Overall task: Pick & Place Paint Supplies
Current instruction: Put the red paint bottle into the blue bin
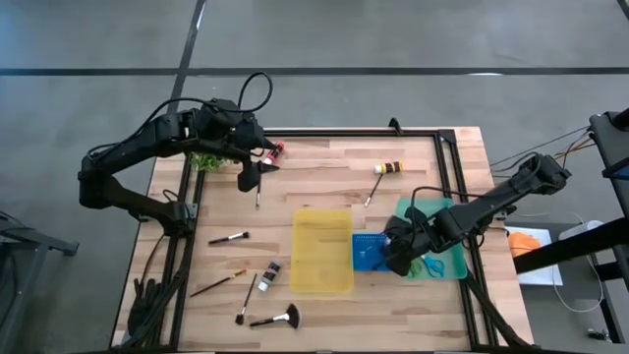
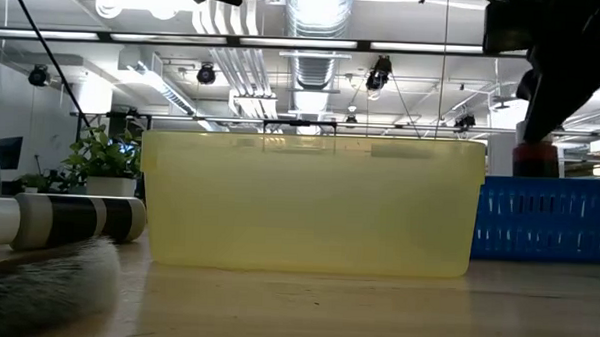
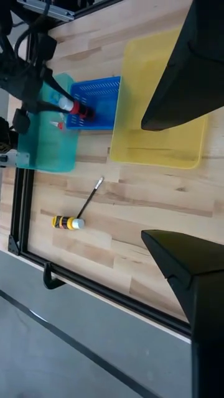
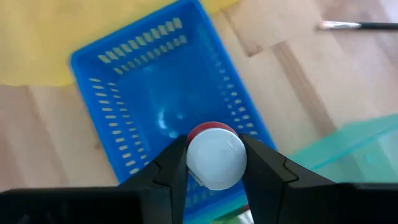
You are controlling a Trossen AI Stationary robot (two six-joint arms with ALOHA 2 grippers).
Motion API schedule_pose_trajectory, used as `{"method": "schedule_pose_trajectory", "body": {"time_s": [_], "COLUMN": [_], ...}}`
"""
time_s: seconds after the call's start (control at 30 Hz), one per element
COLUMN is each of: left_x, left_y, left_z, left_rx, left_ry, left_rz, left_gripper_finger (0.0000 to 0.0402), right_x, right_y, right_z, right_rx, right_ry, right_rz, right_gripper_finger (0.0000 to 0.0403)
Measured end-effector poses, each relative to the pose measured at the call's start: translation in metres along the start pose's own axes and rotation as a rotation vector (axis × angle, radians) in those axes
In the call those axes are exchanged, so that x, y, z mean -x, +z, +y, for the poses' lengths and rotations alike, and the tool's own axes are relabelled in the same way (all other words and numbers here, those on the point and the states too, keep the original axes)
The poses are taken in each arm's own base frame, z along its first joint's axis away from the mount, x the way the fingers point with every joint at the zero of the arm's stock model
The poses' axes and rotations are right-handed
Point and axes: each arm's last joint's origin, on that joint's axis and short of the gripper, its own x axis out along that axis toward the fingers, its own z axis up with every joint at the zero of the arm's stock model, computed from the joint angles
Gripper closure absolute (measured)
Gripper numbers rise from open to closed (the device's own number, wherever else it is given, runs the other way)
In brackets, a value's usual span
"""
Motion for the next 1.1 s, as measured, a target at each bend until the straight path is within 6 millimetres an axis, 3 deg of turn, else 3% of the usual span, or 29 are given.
{"method": "schedule_pose_trajectory", "body": {"time_s": [0.63, 0.87, 1.1], "left_x": [0.0000, 0.0000, 0.0000], "left_y": [0.0000, 0.0000, 0.0000], "left_z": [-0.0001, -0.0001, -0.0001], "left_rx": [0.004, 0.004, 0.003], "left_ry": [-0.001, -0.001, -0.001], "left_rz": [0.000, 0.000, 0.000], "left_gripper_finger": [0.0117, 0.0117, 0.0117], "right_x": [-0.0075, -0.0073, -0.0052], "right_y": [-0.0042, -0.0033, -0.0015], "right_z": [-0.0021, -0.0010, 0.0004], "right_rx": [0.105, 0.103, 0.094], "right_ry": [0.004, 0.013, 0.022], "right_rz": [0.000, -0.010, -0.012], "right_gripper_finger": [0.0288, 0.0186, 0.0154]}}
